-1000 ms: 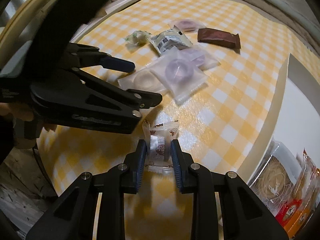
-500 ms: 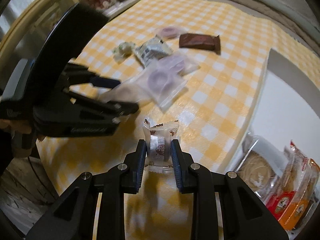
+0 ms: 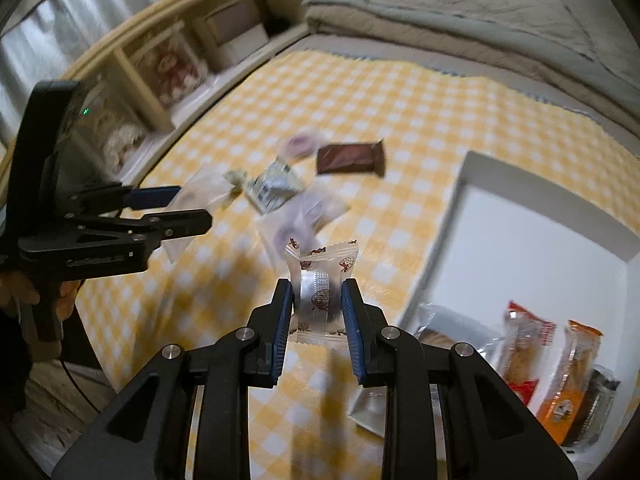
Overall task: Organize snacks
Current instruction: 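Carry both cookie packets over the white tray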
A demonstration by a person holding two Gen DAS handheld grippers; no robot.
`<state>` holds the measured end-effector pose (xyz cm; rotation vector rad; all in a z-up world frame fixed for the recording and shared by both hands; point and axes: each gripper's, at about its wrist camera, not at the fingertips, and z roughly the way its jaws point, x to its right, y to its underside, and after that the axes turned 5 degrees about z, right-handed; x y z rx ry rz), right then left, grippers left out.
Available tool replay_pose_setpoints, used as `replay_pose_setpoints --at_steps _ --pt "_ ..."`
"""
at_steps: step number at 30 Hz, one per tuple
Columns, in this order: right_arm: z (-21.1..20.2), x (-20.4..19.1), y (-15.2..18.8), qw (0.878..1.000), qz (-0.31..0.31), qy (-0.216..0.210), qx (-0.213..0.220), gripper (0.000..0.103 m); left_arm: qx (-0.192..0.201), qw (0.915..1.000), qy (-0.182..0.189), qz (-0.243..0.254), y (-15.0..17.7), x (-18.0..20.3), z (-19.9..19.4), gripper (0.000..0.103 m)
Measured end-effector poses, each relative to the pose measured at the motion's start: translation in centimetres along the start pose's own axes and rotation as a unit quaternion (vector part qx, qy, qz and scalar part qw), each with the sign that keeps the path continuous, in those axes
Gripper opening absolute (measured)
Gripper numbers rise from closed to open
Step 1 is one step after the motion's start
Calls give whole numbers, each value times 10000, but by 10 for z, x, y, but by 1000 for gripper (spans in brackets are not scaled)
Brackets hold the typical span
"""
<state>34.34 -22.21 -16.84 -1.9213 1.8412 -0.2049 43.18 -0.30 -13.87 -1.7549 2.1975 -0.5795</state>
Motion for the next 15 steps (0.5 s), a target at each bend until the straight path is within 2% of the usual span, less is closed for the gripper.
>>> replay_pose_setpoints --at_steps 7,15 --pt "-30 24 -13 9982 367 207 415 26 347 9989 312 -27 -13 31 -13 52" --pt "-50 66 -20 9924 840 589 673 26 425 9969 662 -6 -34 66 10 52"
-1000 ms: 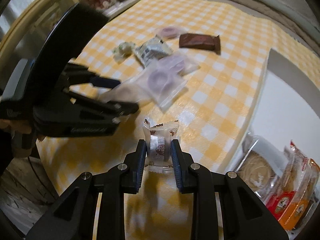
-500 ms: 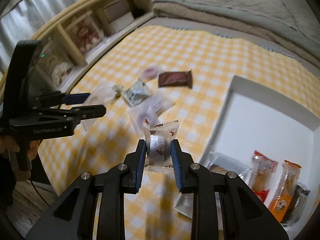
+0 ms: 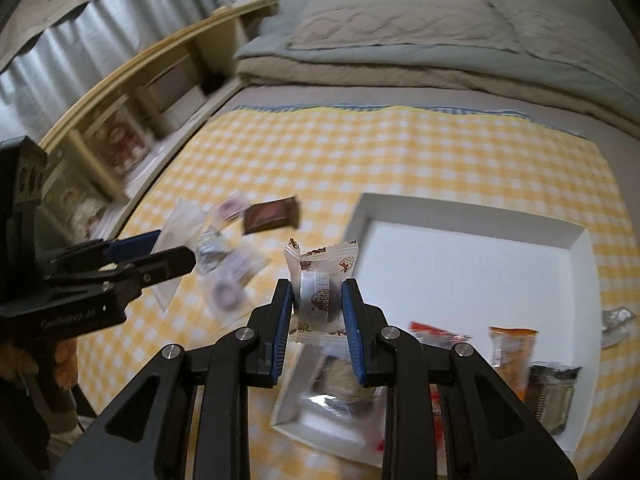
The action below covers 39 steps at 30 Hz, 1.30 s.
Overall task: Organize snacks
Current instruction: 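Carry both cookie packets over the white tray, then drop both cookie packets into the tray and open both grippers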
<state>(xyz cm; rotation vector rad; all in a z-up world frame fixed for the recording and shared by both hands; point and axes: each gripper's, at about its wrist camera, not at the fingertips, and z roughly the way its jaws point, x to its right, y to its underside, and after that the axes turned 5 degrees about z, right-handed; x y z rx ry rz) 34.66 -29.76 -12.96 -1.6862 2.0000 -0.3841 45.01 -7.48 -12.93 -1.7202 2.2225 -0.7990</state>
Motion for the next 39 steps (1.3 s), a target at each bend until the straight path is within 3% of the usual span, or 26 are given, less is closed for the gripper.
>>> replay_pose_setpoints --at_steps 19,23,25,26,31,39 --pt "-3 67 -19 9941 952 492 175 26 -337 9966 707 -259 -26 44 126 53" --pt "2 71 -24 9926 1089 506 186 26 -378 9972 636 -143 -26 48 144 55" --pt "6 72 -27 9921 1131 511 185 26 -410 9977 535 -47 -25 48 150 75" --pt "8 72 -27 9920 1134 528 178 26 -417 9978 518 -19 -24 50 149 79" --pt "21 71 -30 9921 1111 577 75 26 -528 9979 336 159 -20 42 150 80" --pt "51 58 -34 9923 1103 530 -161 26 -608 9980 177 -15 -19 19 142 79"
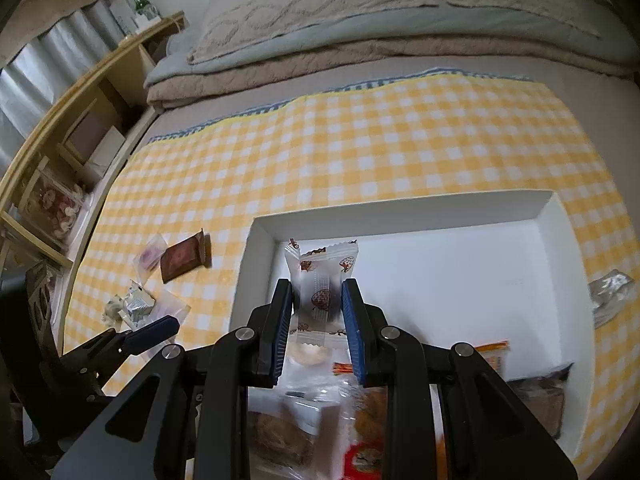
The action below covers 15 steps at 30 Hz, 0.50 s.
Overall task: Organize snacks
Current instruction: 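Drop both cookie packets into the tray and open both grippers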
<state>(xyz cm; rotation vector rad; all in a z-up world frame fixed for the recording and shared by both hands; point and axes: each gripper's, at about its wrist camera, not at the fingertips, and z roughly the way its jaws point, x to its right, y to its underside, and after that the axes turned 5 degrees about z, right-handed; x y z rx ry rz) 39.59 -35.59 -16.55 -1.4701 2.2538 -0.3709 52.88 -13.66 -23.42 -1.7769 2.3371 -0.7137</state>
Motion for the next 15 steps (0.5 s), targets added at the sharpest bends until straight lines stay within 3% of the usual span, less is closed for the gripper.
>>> replay_pose_setpoints --at_steps 11,12,13,14,15 --pt "21 -25 -10 9995 13 -311 10 29 -28 10000 28 46 4 -7 -4 79" --pt "22 -23 -11 9995 73 -311 -9 34 -25 10000 28 42 4 -6 -5 79" --pt "24 -20 -12 9996 175 -201 -47 52 -24 10000 32 40 4 -6 -5 79" --pt "24 -17 -12 9997 225 -132 -38 62 -22 10000 35 41 4 -6 -5 79" --pt "23 -15 -11 9997 232 -88 -23 62 -18 10000 33 44 5 -6 -5 79"
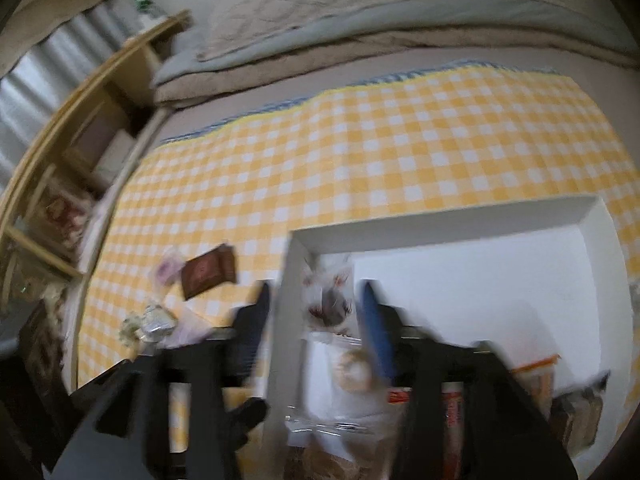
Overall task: Organize snacks
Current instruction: 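Drop both cookie packets into the tray and open both grippers, then withdraw both grippers from the tray toward the remaining snacks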
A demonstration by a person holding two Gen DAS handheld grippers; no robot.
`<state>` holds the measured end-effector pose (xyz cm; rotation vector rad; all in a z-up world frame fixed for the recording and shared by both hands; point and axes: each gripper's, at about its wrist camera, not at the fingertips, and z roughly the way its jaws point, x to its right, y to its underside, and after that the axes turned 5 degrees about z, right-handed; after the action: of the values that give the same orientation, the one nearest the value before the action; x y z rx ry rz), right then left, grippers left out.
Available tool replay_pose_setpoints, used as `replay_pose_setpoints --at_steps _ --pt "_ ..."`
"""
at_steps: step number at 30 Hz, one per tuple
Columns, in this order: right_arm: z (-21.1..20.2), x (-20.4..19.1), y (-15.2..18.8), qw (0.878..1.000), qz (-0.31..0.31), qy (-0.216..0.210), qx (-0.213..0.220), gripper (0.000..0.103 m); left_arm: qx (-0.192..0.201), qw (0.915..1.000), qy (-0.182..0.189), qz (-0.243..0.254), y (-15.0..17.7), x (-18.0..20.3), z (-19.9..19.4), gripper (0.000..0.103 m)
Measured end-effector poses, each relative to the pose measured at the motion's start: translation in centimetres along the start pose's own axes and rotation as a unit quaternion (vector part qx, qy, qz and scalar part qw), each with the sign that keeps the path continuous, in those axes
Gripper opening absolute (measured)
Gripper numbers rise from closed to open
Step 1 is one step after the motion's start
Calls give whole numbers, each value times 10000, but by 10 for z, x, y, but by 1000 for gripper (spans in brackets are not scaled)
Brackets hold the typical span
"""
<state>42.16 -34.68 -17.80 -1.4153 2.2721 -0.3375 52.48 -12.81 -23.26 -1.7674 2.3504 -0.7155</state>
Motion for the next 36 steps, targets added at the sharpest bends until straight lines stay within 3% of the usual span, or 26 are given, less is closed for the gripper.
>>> replay_pose_setpoints --at_steps 9,30,36 --pt "-8 16 10 9991 -285 255 -163 63 12 10000 -27 37 2 3 -4 79" --pt "-72 46 39 9965 -540 613 200 83 247 9992 54 321 14 19 -41 80" --pt "-92 51 48 9952 -574 708 362 95 364 9982 28 468 22 25 -58 84"
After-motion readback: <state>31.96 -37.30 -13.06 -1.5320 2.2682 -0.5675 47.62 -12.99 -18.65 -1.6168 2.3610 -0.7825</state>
